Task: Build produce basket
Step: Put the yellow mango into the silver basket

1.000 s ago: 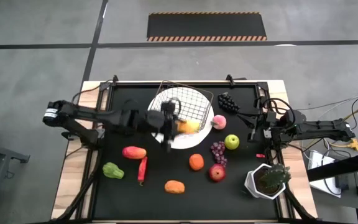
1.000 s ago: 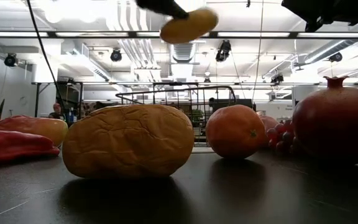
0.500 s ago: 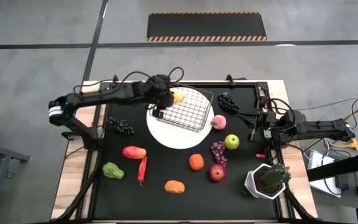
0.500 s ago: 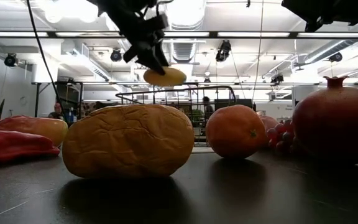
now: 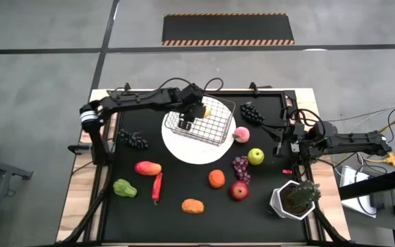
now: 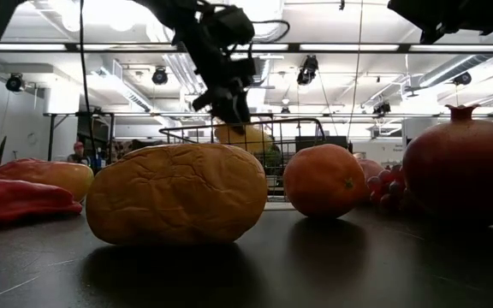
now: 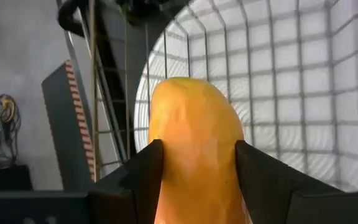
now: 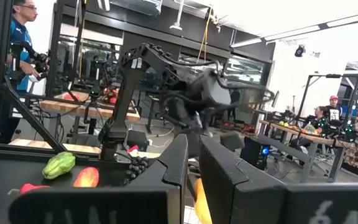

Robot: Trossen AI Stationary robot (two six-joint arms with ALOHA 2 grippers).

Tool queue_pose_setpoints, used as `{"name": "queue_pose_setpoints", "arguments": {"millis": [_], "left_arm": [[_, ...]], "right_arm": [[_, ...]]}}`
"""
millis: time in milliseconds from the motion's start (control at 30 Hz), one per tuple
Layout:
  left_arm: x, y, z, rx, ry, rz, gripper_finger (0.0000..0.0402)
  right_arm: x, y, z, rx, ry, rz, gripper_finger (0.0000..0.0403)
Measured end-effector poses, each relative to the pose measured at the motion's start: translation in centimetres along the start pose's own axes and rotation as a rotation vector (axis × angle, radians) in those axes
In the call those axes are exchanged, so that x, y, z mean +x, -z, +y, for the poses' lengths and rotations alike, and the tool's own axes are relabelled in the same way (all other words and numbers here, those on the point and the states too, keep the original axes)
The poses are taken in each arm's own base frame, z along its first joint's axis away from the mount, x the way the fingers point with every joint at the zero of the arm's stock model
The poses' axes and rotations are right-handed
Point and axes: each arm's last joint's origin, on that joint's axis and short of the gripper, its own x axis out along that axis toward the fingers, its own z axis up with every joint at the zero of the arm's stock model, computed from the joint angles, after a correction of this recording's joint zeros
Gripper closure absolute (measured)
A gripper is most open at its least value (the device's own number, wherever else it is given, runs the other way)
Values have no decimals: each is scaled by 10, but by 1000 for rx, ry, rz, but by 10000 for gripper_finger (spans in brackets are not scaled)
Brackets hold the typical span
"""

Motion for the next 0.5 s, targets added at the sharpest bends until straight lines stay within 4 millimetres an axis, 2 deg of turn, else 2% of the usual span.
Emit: {"name": "queue_pose_setpoints", "arguments": {"millis": [233, 500], "left_arm": [[24, 11, -6, 23, -8, 120, 236], [26, 11, -6, 20, -30, 133, 235]], "right_arm": [[0, 0, 0, 0, 0, 0, 371], [0, 0, 0, 0, 0, 0, 371]]}}
